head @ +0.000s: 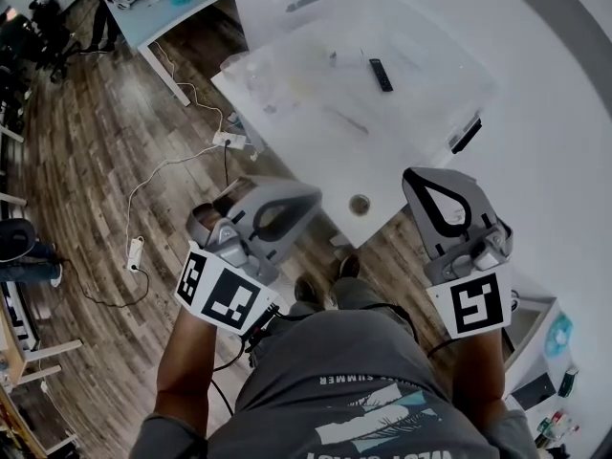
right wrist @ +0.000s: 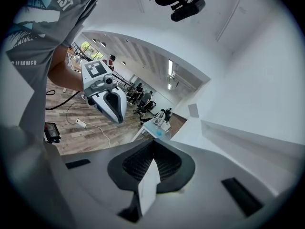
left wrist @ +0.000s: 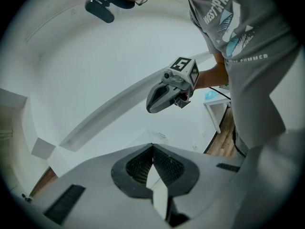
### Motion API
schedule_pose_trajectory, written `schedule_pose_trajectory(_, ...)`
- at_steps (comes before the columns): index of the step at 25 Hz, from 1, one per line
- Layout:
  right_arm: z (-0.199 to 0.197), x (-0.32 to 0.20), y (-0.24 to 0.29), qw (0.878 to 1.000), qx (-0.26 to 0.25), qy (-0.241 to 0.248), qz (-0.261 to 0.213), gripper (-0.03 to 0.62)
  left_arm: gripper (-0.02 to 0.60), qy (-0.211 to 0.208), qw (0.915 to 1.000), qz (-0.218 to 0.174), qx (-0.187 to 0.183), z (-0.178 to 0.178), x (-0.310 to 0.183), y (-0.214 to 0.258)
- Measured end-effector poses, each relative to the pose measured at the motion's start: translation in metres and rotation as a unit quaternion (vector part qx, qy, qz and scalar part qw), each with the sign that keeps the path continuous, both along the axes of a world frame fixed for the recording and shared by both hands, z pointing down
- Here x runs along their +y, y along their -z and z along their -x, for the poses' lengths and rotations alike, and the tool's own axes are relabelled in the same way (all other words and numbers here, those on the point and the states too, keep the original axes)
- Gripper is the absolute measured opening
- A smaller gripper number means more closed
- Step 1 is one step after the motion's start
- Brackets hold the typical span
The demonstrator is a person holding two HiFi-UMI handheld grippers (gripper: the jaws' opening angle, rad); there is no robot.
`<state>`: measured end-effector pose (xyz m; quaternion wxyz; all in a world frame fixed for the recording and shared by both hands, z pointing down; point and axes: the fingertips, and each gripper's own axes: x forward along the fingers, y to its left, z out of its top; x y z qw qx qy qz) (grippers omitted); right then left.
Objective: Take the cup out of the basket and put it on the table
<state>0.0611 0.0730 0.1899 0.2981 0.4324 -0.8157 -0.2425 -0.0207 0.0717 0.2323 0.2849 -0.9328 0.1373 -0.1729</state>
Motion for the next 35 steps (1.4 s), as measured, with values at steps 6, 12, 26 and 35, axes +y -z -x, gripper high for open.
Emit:
schedule_pose_trajectory(6,-0.018,-0.031,-0.010,1.000,-0.018,0.022,0.010,0.012,0.010,0.018,0.9996,0.015,-0.014,-0.022,-0.025,-0.012)
schedule_pose_trajectory(12,-0.050,-0.065,-0.005,0.998,-0.034,0.045,0.009,0.012,0.010,0.039,0.9989,0.014,-0.023,-0.055,-0.053,-0.005)
schedule_pose_trajectory(26,-0.096,-0.114,-0.020,0.994,-0.053,0.096,0.028,0.012,0.011,0.083,0.9951,0.030,-0.045,-0.106,-0.091,-0.017)
schedule_pose_trajectory(35,-0.105,-0.155,-0.030,0.994,-0.059,0.081,0.037,0.012,0.010,0.074,0.9953,0.038,-0.049,-0.113,-0.134,-0.026)
